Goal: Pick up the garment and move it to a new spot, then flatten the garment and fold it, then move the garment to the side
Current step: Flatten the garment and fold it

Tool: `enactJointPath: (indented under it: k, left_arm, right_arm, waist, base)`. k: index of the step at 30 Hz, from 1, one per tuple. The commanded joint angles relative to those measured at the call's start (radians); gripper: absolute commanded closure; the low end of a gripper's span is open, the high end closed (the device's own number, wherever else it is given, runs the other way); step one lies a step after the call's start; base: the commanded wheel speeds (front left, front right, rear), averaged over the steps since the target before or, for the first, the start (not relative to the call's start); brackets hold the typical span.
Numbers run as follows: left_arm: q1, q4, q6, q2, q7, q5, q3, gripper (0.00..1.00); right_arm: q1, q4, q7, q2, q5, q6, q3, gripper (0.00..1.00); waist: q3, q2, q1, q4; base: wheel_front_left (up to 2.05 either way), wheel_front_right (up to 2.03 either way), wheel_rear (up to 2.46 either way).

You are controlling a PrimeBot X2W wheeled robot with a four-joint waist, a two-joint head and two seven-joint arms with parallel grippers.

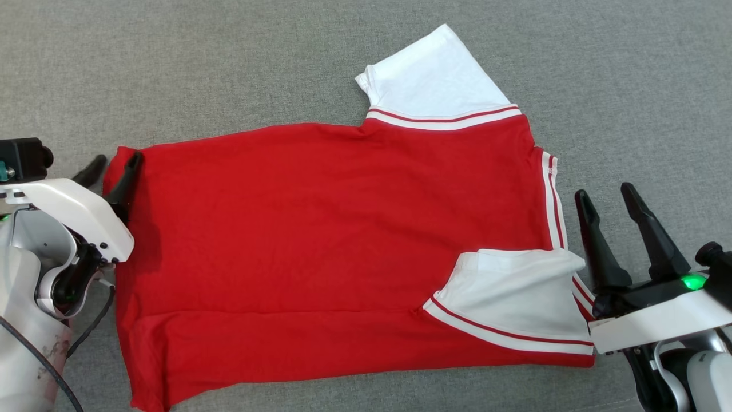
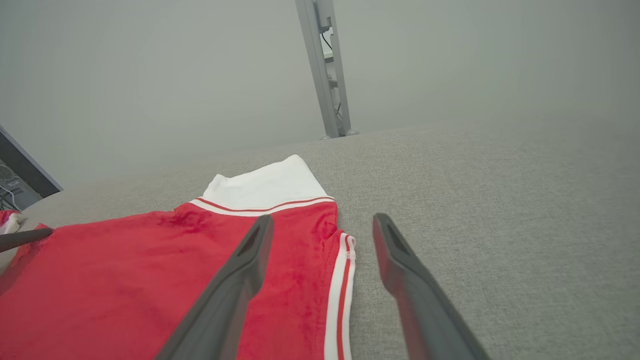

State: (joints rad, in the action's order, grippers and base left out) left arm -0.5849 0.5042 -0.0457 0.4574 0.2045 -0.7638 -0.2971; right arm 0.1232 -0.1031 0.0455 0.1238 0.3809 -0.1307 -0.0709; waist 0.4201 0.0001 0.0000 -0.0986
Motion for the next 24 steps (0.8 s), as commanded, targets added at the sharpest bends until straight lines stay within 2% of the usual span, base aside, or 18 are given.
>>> enactJointPath:
  k: [1,2,7,13,19,24]
  left_arm:
    - [-0.018,0.016,-0.014,-0.001,0.003,-0.011,-0.002,0.95]
    - [-0.027,0.028,-0.023,-0.002,0.007,-0.017,-0.004,1.0]
    - [-0.054,0.063,-0.052,-0.008,-0.002,-0.029,-0.017,1.0]
    - [-0.092,0.074,-0.065,-0.018,-0.024,-0.016,-0.038,1.0]
    - [-0.167,0.081,-0.074,-0.073,-0.039,0.0,-0.086,1.0]
    - [-0.24,0.098,-0.081,-0.132,-0.065,0.006,-0.135,1.0]
  right_arm:
    - [0.017,0.004,0.01,0.008,0.012,0.0,0.006,0.0]
    - [0.02,0.006,0.01,0.011,0.013,0.0,0.008,0.0]
    - [0.067,0.008,0.013,0.033,0.039,0.0,0.027,0.0]
    - [0.264,0.071,-0.03,0.127,0.079,0.0,0.075,0.0]
    - [0.543,0.294,-0.113,0.235,0.141,0.0,0.015,0.0]
    - [0.725,0.497,-0.158,0.286,0.175,0.0,-0.107,0.0]
  waist:
    - [0.0,-0.0001,0.0,0.001]
    - [0.001,-0.0001,0.0,0.001]
    - [0.002,-0.0001,0.0,0.005]
    - [0.015,-0.0001,0.0,0.025]
    - [0.059,-0.0001,0.0,0.105]
    - [0.105,-0.0001,0.0,0.191]
  base:
    - [0.0,0.0,0.0]
    - [0.0,0.0,0.0]
    - [0.0,0.0,0.0]
    - [0.0,0.0,0.0]
    - [0.0,0.0,0.0]
    - [0.0,0.0,0.0]
